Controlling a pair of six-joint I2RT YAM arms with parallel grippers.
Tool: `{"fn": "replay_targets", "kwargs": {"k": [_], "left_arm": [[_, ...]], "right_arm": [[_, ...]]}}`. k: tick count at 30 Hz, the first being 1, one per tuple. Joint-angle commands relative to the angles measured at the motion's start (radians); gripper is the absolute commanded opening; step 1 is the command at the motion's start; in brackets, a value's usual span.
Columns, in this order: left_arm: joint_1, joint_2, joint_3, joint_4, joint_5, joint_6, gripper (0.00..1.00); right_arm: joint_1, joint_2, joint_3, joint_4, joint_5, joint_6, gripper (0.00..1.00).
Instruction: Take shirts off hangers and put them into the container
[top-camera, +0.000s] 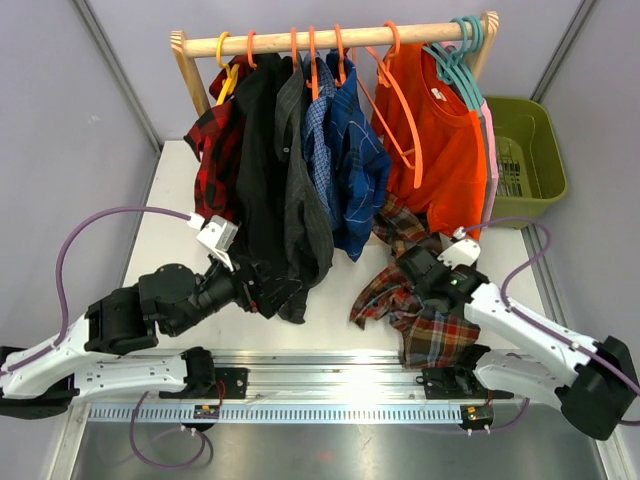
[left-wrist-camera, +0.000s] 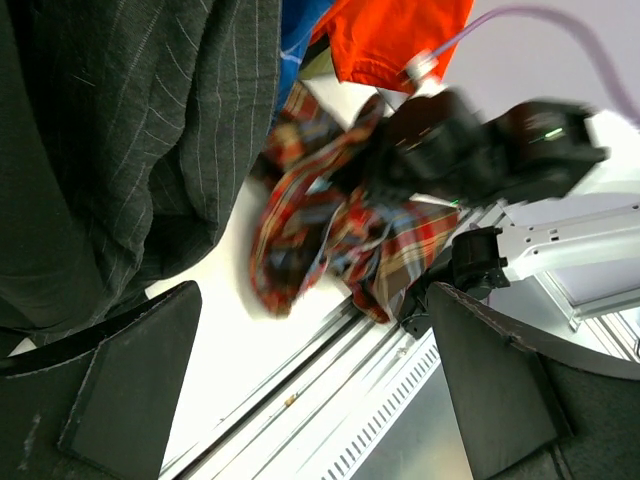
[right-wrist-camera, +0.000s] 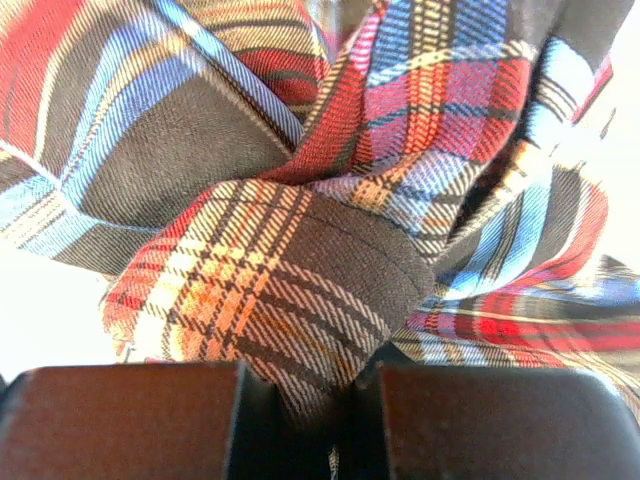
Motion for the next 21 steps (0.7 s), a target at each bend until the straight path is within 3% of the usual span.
{"fn": "replay_targets", "kwargs": {"k": [1, 7, 15, 19, 21], "left_arm": [[-0.006, 0.012, -0.001, 0.037, 0.031, -0.001, 0.99], [-0.004, -0.003, 0.004, 0.029, 0.034, -0.014, 0.99], [-0.004, -0.003, 0.018, 0.01, 0.051, -0.014, 0.99], [-0.004, 0.02, 0.035, 0.021, 0.067, -0.003, 0.99], [-0.004, 0.028, 0.042, 0.024, 0.077, 0.005, 0.99]], "right_arm": [[-0.002, -0.055, 0.143, -0.273, 0.324, 0.146, 0.0], [-0.049, 0.037, 0.297, -0.633, 0.425, 0.396, 0.0], [-0.185, -0.153, 0.295, -0.724, 0.482, 0.395, 0.0], [-0.262, -0.194, 0.435, -0.639, 0.537, 0.184, 0.0], [-0.308, -0.184, 0.47, -0.432, 0.504, -0.089, 0.0]]}}
